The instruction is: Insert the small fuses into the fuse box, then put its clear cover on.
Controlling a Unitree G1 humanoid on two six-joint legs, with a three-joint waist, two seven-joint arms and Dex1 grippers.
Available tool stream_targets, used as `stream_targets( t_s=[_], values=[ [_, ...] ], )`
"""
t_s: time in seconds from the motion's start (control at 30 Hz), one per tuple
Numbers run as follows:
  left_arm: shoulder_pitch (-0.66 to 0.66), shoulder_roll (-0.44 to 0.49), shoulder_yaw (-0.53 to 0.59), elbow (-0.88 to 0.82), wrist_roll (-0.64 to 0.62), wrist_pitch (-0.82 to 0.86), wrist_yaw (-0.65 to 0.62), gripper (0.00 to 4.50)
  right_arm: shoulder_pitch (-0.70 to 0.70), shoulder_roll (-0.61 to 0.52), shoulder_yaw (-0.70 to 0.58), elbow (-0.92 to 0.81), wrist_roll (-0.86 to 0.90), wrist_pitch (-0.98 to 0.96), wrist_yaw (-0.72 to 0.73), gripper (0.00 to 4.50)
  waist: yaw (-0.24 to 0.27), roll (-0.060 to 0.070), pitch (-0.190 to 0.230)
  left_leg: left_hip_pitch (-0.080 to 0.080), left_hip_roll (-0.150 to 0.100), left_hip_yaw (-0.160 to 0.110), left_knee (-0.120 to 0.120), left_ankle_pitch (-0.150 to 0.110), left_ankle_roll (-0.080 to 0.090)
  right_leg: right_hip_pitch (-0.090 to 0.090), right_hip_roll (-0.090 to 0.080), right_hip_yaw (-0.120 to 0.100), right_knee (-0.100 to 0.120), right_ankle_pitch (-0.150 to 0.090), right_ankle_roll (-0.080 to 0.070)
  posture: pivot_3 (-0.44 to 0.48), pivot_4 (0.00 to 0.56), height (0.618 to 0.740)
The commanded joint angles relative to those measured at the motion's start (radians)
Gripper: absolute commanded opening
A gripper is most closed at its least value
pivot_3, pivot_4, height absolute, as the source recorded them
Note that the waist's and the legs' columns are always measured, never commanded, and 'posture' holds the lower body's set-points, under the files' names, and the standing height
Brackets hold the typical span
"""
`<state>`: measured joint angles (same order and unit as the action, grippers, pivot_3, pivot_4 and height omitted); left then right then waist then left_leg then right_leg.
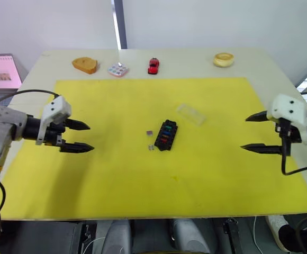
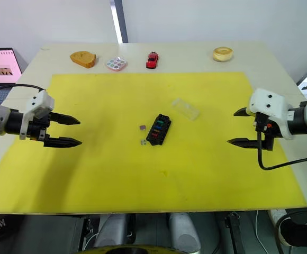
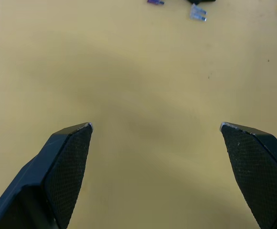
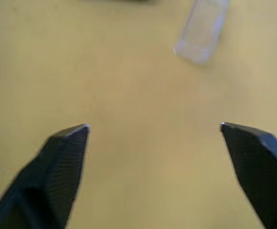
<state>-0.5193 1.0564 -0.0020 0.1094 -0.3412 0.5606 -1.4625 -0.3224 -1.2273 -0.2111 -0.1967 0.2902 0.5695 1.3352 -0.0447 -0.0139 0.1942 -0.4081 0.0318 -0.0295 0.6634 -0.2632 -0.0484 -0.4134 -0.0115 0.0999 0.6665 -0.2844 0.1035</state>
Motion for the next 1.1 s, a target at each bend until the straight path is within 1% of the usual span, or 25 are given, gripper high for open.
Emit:
stream_targets(
  t_s=[0.03, 0.17, 0.23, 0.3, 0.4, 0.47, 0.5, 0.53, 0.6, 0.63, 0.67, 0.73, 0.8, 0.87, 0.93, 1.03, 1.1],
  values=[
    [-0.001, 0.006, 0.023, -0.028, -0.029, 0.002, -0.004, 4.5, -0.006, -0.015, -0.044, -0.045, 0.024, -0.002, -0.025, 4.48, 0.0, 0.0, 0.0, 0.0, 0.0, 0.0, 0.0, 0.0, 0.0, 0.0, 0.0, 0.0, 0.0, 0.0, 0.0, 0.0, 0.15, 0.74],
    [-0.006, -0.036, 0.0, -0.079, -0.06, 0.049, 0.017, 4.5, -0.049, 0.013, -0.008, -0.079, 0.048, 0.009, -0.069, 4.48, 0.0, 0.0, 0.0, 0.0, 0.0, 0.0, 0.0, 0.0, 0.0, 0.0, 0.0, 0.0, 0.0, 0.0, 0.0, 0.0, 0.15, 0.74],
    [-0.012, -0.091, -0.008, -0.139, -0.124, 0.164, 0.055, 4.5, -0.102, 0.049, 0.03, -0.123, 0.078, 0.041, -0.104, 4.48, 0.0, 0.0, 0.0, 0.0, 0.0, 0.0, 0.0, 0.0, 0.0, 0.0, 0.0, 0.0, 0.0, 0.0, 0.0, 0.0, 0.15, 0.74],
    [-0.01, -0.171, -0.007, -0.194, -0.209, 0.319, 0.121, 4.5, -0.156, 0.097, 0.075, -0.174, 0.104, 0.073, -0.138, 4.48, 0.0, 0.0, 0.0, 0.0, 0.0, 0.0, 0.0, 0.0, 0.0, 0.0, 0.0, 0.0, 0.0, 0.0, 0.0, 0.0, 0.15, 0.74],
    [-0.009, -0.262, 0.006, -0.233, -0.281, 0.484, 0.224, 4.5, -0.204, 0.144, 0.121, -0.215, 0.115, 0.103, -0.178, 4.48, 0.0, -0.001, 0.001, -0.001, 0.0, -0.001, 0.001, 0.0, 0.0, 0.0, 0.0, 0.0, 0.0, 0.0, 0.0, 0.0, 0.15, 0.74],
    [-0.01, -0.38, 0.039, -0.23, -0.34, 0.633, 0.349, 4.5, -0.236, 0.179, 0.152, -0.258, 0.138, 0.136, -0.204, 4.48, 0.001, 0.0, 0.0, -0.001, 0.0, -0.001, 0.001, 0.0, 0.0, 0.0, 0.0, 0.0, 0.001, 0.0, 0.001, 0.0, 0.15, 0.74],
    [-0.008, -0.415, 0.051, -0.234, -0.357, 0.673, 0.39, 4.5, -0.246, 0.188, 0.161, -0.27, 0.145, 0.148, -0.212, 4.48, 0.001, -0.001, 0.0, -0.001, 0.0, -0.002, 0.001, 0.0, 0.0, 0.0, 0.0, 0.0, 0.001, 0.0, 0.001, 0.0, 0.15, 0.74],
    [-0.012, -0.444, 0.071, -0.229, -0.384, 0.743, 0.42, 4.25, -0.252, 0.195, 0.169, -0.281, 0.148, 0.153, -0.22, 4.5, 0.001, -0.001, 0.0, -0.001, 0.0, -0.002, 0.001, 0.0, 0.0, 0.0, 0.0, 0.0, 0.001, 0.0, 0.001, 0.0, 0.15, 0.74],
    [-0.021, -0.484, 0.109, -0.217, -0.423, 0.839, 0.47, 3.59, -0.256, 0.2, 0.178, -0.293, 0.151, 0.164, -0.232, 4.5, 0.001, -0.001, 0.0, -0.001, 0.0, -0.003, 0.002, 0.0, 0.0, 0.0, 0.0, 0.0, 0.001, 0.0, 0.001, 0.0, 0.15, 0.74],
    [-0.036, -0.523, 0.146, -0.186, -0.436, 0.899, 0.51, 3.14, -0.249, 0.198, 0.176, -0.307, 0.161, 0.171, -0.232, 4.5, 0.001, -0.001, 0.0, -0.001, 0.0, -0.003, 0.002, 0.0, 0.0, 0.0, 0.0, 0.0, 0.001, 0.0, 0.001, 0.0, 0.15, 0.74],
    [-0.049, -0.559, 0.181, -0.155, -0.449, 0.95, 0.542, 3.14, -0.239, 0.195, 0.173, -0.32, 0.171, 0.175, -0.232, 4.5, 0.002, -0.001, 0.0, -0.001, 0.0, -0.003, 0.002, 0.0, 0.0, 0.0, 0.0, 0.0, 0.001, 0.0, 0.001, 0.0, 0.15, 0.74],
    [-0.048, -0.608, 0.21, -0.123, -0.446, 1.002, 0.599, 3.14, -0.228, 0.198, 0.167, -0.333, 0.177, 0.184, -0.251, 4.5, 0.003, -0.001, 0.0, -0.001, -0.001, -0.003, 0.002, 0.0, 0.0, 0.001, 0.0, -0.001, 0.001, 0.0, 0.001, 0.0, 0.15, 0.74],
    [-0.042, -0.629, 0.222, -0.118, -0.447, 1.02, 0.632, 3.14, -0.226, 0.199, 0.168, -0.337, 0.178, 0.189, -0.267, 4.5, 0.003, -0.001, 0.0, 0.0, -0.001, -0.003, 0.002, 0.0, 0.0, 0.002, 0.0, -0.001, 0.001, 0.0, 0.001, 0.0, 0.15, 0.74],
    [-0.052, -0.67, 0.259, -0.072, -0.451, 1.045, 0.686, 3.14, -0.215, 0.194, 0.161, -0.35, 0.188, 0.191, -0.271, 4.5, 0.003, -0.001, 0.0, 0.0, -0.001, -0.003, 0.002, 0.0, 0.0, 0.002, 0.0, -0.001, 0.001, 0.0, 0.001, 0.0, 0.15, 0.74],
    [-0.058, -0.692, 0.274, -0.049, -0.461, 1.054, 0.724, 3.14, -0.209, 0.191, 0.158, -0.355, 0.193, 0.191, -0.276, 4.5, 0.004, -0.001, 0.0, 0.0, -0.001, -0.004, 0.002, 0.0, 0.0, 0.002, 0.0, -0.001, 0.001, 0.0, 0.001, 0.0, 0.15, 0.74],
    [-0.068, -0.73, 0.272, -0.032, -0.444, 1.054, 0.785, 3.14, -0.205, 0.186, 0.156, -0.352, 0.196, 0.184, -0.283, 4.5, 0.004, -0.001, 0.0, 0.001, -0.001, -0.004, 0.002, 0.0, 0.0, 0.003, -0.001, -0.001, 0.001, 0.001, 0.001, 0.0, 0.15, 0.74],
    [-0.078, -0.756, 0.29, -0.008, -0.441, 1.054, 0.823, 3.14, -0.202, 0.184, 0.154, -0.352, 0.198, 0.182, -0.285, 4.5, 0.01, -0.001, 0.0, 0.001, -0.001, -0.004, 0.002, 0.0, -0.001, 0.004, -0.001, -0.001, 0.001, 0.001, 0.001, 0.0, 0.15, 0.74]
  ],
)
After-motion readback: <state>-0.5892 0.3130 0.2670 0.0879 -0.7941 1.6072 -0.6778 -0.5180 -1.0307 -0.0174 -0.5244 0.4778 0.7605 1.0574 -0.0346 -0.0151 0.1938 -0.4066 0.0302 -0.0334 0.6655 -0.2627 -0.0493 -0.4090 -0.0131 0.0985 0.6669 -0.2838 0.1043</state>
